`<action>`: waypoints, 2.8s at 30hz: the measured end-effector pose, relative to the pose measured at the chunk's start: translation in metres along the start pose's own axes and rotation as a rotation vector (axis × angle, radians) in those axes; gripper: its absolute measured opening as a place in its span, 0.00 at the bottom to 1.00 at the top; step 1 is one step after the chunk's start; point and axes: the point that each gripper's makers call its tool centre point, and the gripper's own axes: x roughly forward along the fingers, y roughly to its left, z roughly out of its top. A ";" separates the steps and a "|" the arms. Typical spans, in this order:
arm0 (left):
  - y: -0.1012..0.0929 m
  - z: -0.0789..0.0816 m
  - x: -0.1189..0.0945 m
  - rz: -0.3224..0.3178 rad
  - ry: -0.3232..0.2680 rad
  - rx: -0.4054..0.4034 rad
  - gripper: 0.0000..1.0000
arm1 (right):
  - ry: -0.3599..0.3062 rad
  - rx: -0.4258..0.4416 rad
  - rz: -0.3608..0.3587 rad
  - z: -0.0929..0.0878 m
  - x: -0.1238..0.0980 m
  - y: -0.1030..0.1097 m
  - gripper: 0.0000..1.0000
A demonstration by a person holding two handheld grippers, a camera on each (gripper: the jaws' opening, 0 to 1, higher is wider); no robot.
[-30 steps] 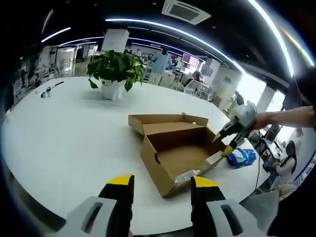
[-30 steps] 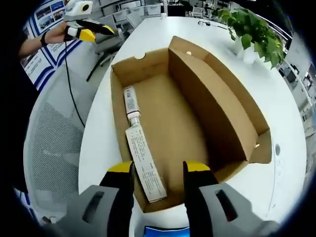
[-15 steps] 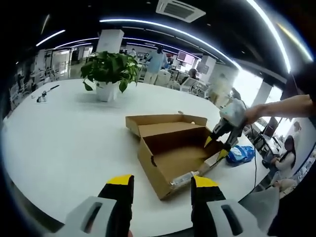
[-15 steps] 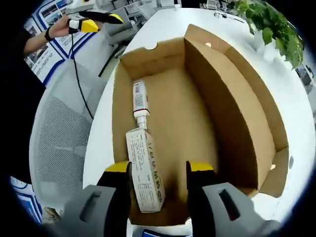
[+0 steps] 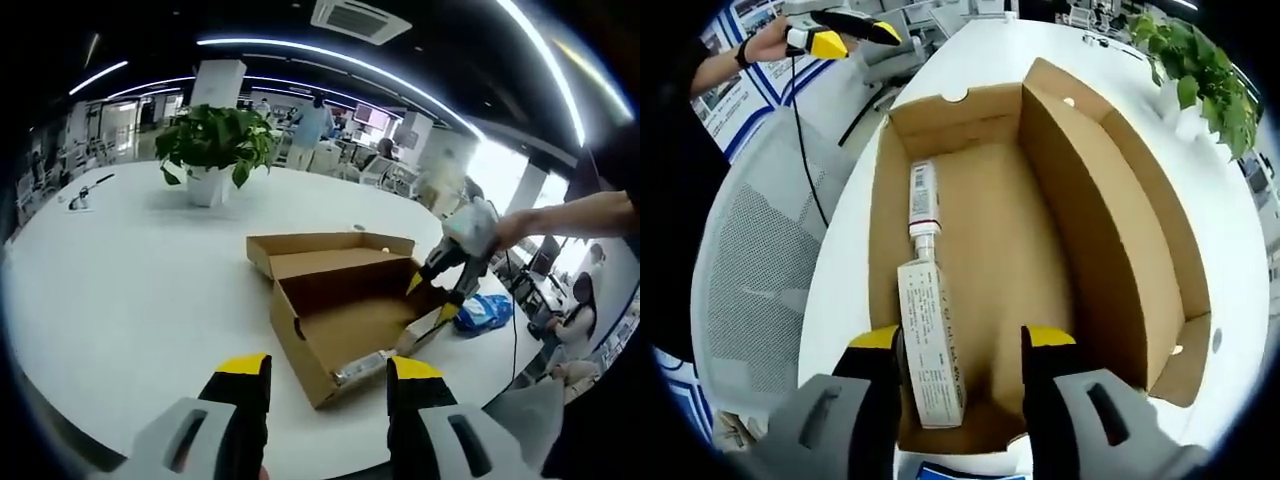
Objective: Operate the shoe box by opening the lid, removing the specified soft item, and placing it in the target area until the item is outside and the box remains undamaged.
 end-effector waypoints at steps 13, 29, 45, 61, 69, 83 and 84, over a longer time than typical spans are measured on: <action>-0.008 0.005 0.002 -0.005 -0.003 0.010 0.47 | 0.000 -0.048 -0.018 0.010 -0.002 0.006 0.44; -0.020 0.006 0.003 -0.016 0.002 0.021 0.47 | 0.109 -0.120 -0.037 0.003 0.017 0.006 0.36; -0.015 0.014 0.003 -0.012 -0.010 0.022 0.47 | 0.214 -0.103 -0.093 -0.020 0.033 0.003 0.19; -0.019 0.021 0.012 -0.034 -0.002 0.046 0.48 | 0.107 -0.045 -0.136 0.001 0.002 -0.006 0.19; -0.027 0.032 0.019 -0.053 -0.006 0.067 0.48 | 0.050 -0.012 -0.163 0.009 -0.026 -0.008 0.19; -0.052 0.049 0.031 -0.092 -0.010 0.112 0.48 | -0.039 0.019 -0.235 0.011 -0.078 -0.006 0.18; -0.054 0.050 0.032 -0.094 -0.011 0.115 0.48 | -0.040 0.016 -0.241 0.009 -0.083 -0.004 0.18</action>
